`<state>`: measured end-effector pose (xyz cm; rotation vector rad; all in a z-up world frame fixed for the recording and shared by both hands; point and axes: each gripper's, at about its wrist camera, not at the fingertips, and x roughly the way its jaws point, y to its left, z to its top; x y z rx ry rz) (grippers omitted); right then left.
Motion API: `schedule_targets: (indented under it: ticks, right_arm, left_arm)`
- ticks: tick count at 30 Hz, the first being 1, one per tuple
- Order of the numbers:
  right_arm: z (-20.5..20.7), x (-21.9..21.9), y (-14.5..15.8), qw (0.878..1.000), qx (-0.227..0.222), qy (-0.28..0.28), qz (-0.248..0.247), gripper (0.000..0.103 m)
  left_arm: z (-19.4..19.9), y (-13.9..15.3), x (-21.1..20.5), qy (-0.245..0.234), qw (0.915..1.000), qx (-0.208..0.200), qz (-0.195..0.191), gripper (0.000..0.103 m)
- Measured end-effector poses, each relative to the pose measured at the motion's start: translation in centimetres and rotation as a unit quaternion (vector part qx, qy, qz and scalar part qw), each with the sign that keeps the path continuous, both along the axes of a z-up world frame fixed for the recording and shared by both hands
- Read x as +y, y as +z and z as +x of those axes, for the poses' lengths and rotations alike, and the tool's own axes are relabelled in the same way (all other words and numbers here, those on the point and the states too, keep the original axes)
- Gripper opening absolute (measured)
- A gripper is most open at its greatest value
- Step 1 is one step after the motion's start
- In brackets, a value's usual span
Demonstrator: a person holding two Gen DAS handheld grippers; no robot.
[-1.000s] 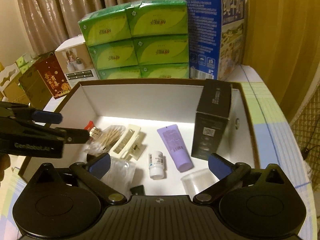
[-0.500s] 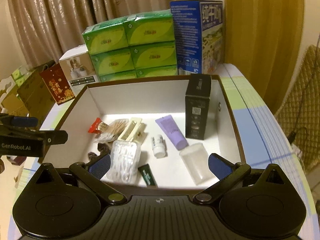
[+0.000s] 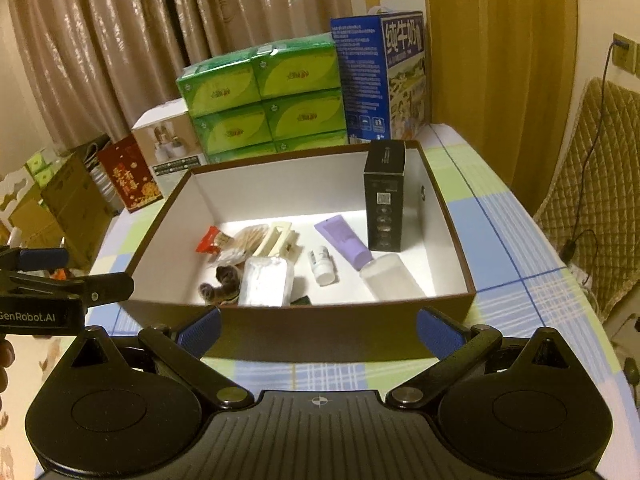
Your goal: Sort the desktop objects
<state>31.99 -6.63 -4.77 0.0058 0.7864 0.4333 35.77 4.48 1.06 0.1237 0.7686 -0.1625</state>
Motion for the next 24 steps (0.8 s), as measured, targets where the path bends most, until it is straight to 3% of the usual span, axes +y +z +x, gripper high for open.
schedule_targets:
  ticks: [10, 24]
  right_arm:
    - [-4.5, -2.1, 1.2, 0.999, -0.016, 0.028, -0.01, 0.101]
    - [-9.7, -5.0, 2.5, 0.999, -0.013, 0.051, -0.005, 0.101]
  left_arm:
    - [-5.4, 0.8, -0.6, 0.014, 0.9997, 0.009, -0.019, 0.102]
    - [-12.8, 2.1, -2.9, 0.046, 0.9989, 0.005, -0.012, 0.102]
